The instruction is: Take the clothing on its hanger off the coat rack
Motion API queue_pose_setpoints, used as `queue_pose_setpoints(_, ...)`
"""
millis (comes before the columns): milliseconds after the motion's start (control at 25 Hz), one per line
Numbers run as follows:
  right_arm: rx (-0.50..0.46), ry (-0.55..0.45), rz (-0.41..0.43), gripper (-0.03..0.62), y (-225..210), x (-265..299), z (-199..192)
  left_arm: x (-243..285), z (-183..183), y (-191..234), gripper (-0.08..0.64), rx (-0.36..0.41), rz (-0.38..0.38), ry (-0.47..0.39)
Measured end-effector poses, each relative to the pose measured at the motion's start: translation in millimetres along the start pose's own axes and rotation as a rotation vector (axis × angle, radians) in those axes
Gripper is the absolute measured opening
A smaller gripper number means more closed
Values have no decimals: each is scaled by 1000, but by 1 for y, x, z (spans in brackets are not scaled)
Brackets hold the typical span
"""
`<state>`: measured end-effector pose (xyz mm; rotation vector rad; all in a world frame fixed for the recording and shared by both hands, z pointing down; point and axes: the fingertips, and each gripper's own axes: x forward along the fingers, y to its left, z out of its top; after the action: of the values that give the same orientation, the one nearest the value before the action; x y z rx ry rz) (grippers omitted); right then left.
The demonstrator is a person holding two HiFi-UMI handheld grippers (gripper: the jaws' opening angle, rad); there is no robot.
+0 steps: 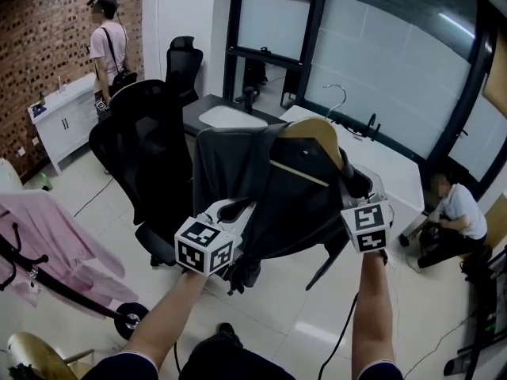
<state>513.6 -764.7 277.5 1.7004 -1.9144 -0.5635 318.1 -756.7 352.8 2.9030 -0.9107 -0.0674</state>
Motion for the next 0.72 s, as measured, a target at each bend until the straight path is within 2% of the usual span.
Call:
queue_pose_setpoints(200,7,-35,13,106,-9,66,13,34,10,57,12,-3,31,-24)
queue_pose_setpoints(400,11,-52,22,106,-1,120,29,39,13,108,12,-16,84,-35)
queue_pose_setpoints(720,21,-91,124,107,26,206,49,41,10,164,12,-30,193,-20)
